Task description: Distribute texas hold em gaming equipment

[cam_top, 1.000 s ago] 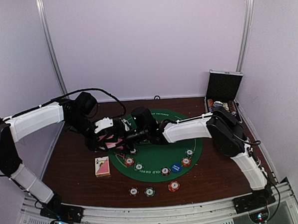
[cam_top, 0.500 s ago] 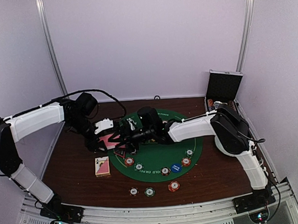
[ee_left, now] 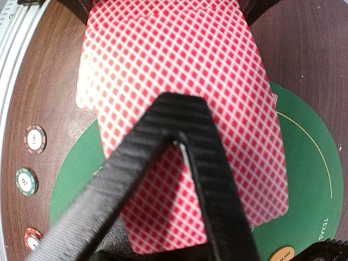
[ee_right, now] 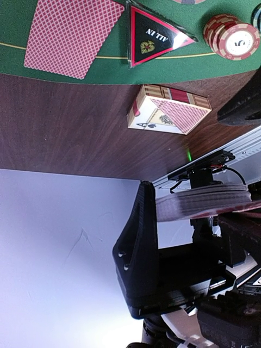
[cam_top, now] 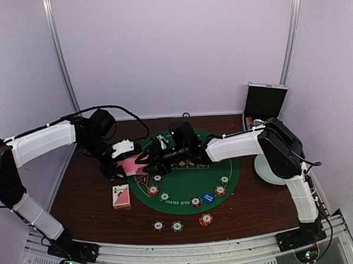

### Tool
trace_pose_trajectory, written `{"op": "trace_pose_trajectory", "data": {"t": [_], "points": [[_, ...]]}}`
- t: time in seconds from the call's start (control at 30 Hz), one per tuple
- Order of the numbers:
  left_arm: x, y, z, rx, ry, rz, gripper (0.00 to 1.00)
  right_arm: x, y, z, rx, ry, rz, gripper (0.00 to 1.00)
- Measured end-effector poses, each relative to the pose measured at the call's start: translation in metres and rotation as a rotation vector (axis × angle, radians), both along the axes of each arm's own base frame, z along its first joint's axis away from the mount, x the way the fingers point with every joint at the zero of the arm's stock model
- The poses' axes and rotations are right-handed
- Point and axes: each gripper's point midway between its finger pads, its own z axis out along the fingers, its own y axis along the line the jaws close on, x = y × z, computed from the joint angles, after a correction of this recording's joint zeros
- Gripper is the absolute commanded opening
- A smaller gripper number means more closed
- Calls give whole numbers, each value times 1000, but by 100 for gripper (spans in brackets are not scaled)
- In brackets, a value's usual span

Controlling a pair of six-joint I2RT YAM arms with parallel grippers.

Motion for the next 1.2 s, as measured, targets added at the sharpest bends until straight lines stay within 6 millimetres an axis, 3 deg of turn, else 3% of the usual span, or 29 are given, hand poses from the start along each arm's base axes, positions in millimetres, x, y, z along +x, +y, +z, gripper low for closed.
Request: {"op": "trace_pose_trajectory", "data": {"t": [0.2,0.37,0.5,0.87,1.2], "points": [[0,0,0,0,-2,-2,14,0,-3,5,0,1,-4,47],[0,1,0,3,-3,-1,14,-1,-5,10,6,1,-3,25],[1,2,-1,9,-5,1,13,-2,-6,14,13,0,-3,13],[0,4,-3,20,-5,4,13,-5,-16,21,-3,-19,-1,11],[0,5,-5,30,-5,5,12,11,-46,18,-33,-13,-37,6]]}}
